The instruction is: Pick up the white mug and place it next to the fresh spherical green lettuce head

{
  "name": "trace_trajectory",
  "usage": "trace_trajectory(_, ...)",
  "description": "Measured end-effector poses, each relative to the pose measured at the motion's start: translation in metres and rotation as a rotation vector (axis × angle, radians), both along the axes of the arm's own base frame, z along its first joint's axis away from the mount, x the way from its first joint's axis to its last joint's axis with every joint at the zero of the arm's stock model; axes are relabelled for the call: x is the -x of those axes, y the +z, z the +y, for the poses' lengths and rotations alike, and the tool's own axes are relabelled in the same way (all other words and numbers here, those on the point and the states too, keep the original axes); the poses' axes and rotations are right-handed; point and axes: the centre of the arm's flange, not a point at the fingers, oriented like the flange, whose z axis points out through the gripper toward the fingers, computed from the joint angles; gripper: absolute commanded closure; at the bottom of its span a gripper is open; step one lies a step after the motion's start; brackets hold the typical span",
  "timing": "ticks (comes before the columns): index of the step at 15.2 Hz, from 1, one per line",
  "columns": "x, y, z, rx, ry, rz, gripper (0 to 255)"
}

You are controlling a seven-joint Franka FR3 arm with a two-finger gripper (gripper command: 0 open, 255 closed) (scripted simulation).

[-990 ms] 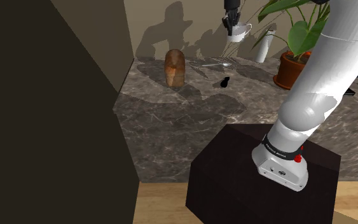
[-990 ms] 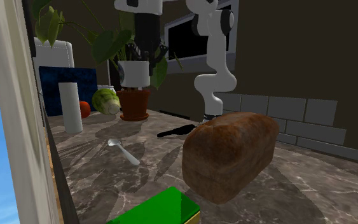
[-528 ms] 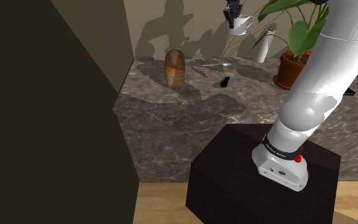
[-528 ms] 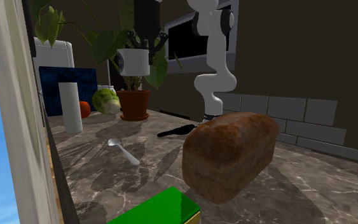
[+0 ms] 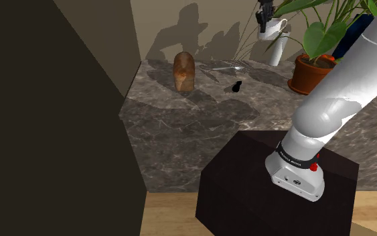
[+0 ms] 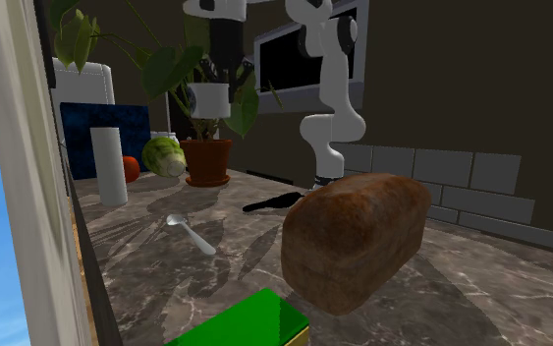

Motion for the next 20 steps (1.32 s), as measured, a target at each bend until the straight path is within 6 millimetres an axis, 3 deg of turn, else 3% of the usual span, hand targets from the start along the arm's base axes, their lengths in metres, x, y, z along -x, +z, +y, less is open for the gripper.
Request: trace_trajectory(20,0.258,-0.002,-0.060,0.000,0.000,0.000,255)
